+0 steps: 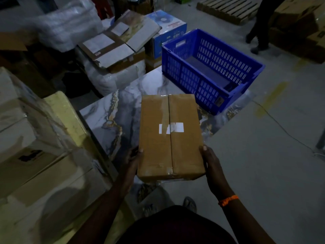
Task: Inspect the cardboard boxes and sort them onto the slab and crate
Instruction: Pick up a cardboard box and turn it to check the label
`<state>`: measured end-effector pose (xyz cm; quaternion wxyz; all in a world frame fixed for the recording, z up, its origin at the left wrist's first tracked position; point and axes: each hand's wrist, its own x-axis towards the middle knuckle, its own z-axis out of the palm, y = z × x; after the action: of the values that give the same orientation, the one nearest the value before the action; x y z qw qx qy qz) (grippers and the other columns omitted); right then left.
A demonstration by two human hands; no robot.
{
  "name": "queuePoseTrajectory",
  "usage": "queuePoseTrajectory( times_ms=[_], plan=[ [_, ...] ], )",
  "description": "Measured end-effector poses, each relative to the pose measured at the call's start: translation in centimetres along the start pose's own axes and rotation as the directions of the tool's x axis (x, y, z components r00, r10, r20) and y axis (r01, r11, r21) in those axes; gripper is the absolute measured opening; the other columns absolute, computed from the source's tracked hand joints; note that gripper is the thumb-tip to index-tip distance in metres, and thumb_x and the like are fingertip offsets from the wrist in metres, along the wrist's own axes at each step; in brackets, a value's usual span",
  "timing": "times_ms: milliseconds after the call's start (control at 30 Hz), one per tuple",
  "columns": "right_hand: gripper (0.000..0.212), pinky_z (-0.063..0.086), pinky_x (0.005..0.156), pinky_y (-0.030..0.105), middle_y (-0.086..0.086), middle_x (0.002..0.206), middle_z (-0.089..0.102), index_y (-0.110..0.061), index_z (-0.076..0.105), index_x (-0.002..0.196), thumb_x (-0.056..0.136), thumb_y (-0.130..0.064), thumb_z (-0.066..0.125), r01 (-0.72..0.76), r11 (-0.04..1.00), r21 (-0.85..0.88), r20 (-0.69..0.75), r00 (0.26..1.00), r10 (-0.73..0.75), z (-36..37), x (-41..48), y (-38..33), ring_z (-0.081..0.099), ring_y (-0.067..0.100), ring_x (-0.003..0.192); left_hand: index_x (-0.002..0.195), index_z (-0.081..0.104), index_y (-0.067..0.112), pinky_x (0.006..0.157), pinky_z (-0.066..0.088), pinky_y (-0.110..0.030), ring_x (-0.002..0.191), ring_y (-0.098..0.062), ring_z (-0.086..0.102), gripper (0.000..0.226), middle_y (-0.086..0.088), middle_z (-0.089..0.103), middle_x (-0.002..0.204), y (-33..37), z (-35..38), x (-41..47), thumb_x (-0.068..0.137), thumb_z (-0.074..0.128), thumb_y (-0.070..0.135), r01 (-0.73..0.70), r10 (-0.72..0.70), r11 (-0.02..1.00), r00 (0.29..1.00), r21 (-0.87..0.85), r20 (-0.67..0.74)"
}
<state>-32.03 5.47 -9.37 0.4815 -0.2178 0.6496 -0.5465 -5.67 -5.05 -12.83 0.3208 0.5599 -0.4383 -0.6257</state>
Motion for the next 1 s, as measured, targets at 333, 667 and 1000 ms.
queuePoseTrajectory(
  times_ms=[333,667,1000],
  plan=[
    [0.042,0.056,0.081,0.031,-0.003,0.125,0.071,-0.027,0.066,0.13,0.095,-0.05,0.066,-0.008,0.994,-0.108,-0.04,0.999,0.003,-1.1,3.6,-0.5,0.07,0.013,0.109,0.128,0.063,0.03,0.081,0.059,-0.031,0.109,-0.018,0.069,0.045,0.007,0.07,0.119,4.4,1.5,1.7,0.089,0.07,0.052,-0.054,0.057,0.99,0.998,0.128,-0.024],
    [0.063,0.051,0.077,0.021,-0.015,0.123,0.062,-0.036,0.042,0.15,0.095,-0.055,0.066,0.063,0.961,-0.268,0.129,0.991,-0.029,2.5,9.9,-6.5,0.061,-0.001,0.103,0.117,0.062,0.04,0.083,0.061,-0.041,0.1,-0.019,0.072,0.024,0.008,0.073,0.108,9.5,3.7,6.7,0.094,0.069,0.037,-0.123,0.096,0.969,0.987,0.214,0.132],
    [0.074,0.049,0.104,0.038,-0.01,0.143,0.056,-0.034,0.037,0.154,0.09,-0.059,0.066,0.235,0.959,-0.157,0.112,0.969,-0.219,2.4,9.2,-9.0,0.055,0.013,0.131,0.137,0.047,0.035,0.076,0.058,-0.02,0.1,0.006,0.066,0.066,0.025,0.063,0.114,11.7,3.2,6.5,0.086,0.078,0.008,-0.298,0.289,0.949,0.953,0.103,0.091]
  ],
)
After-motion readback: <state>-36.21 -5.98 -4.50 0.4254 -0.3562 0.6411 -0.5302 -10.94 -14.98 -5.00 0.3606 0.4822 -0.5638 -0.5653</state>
